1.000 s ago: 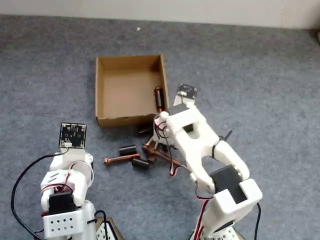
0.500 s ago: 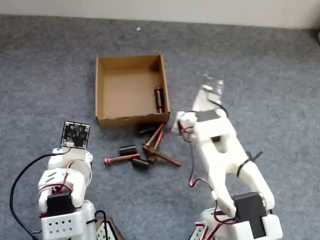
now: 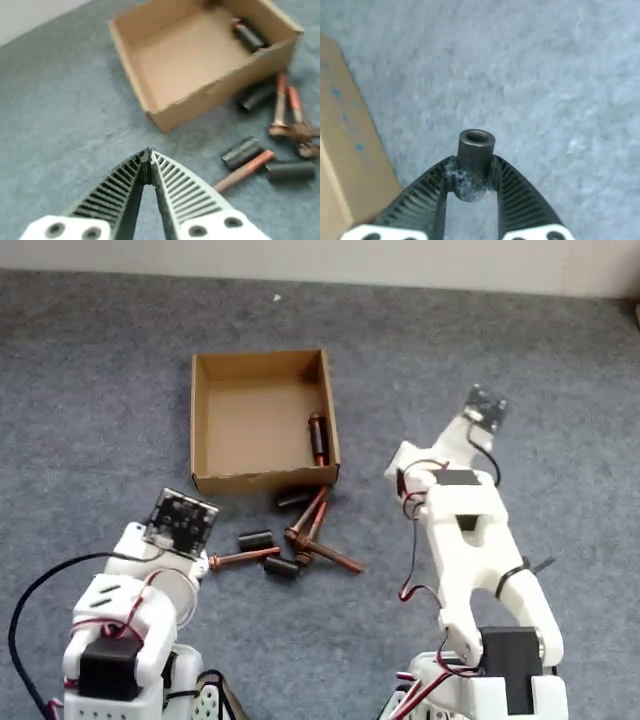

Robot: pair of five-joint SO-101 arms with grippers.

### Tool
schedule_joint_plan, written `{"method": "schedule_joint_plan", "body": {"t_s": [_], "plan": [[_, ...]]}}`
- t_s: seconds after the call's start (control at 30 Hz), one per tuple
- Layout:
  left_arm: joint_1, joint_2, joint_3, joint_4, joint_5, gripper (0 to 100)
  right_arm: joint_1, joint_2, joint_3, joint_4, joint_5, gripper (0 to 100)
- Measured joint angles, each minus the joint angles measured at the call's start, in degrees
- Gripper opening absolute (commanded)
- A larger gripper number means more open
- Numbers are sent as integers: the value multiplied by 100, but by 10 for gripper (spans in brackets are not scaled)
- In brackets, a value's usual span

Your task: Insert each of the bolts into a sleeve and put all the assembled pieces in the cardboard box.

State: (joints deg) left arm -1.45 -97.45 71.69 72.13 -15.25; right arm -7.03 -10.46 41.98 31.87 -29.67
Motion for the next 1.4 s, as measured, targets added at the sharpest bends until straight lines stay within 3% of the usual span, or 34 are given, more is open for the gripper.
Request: {"method": "schedule_joint_plan", "body": {"t_s": [0.2, 0.4, 0.53, 0.63, 0.97, 1.2, 1.4], "plan": [[642, 1530, -527, -18, 149, 8, 563, 0, 0, -18, -440, 4], [1609, 3640, -1600, -167, 809, 8, 1108, 0, 0, -18, -782, 4], [2435, 4870, -2259, -176, 1556, 8, 1222, -9, 0, -18, -826, 4], [2884, 5697, -2725, -176, 2497, 7, 1196, -18, 0, -18, -835, 4], [3174, 8132, -3710, -958, 5521, 7, 1530, -18, 0, -18, -835, 4], [3648, 9284, -3710, -1749, 6752, 8, 1547, -18, 0, -18, -835, 4], [3684, 9670, -3807, -2145, 7077, 27, 1512, -18, 0, -18, -835, 4]]}}
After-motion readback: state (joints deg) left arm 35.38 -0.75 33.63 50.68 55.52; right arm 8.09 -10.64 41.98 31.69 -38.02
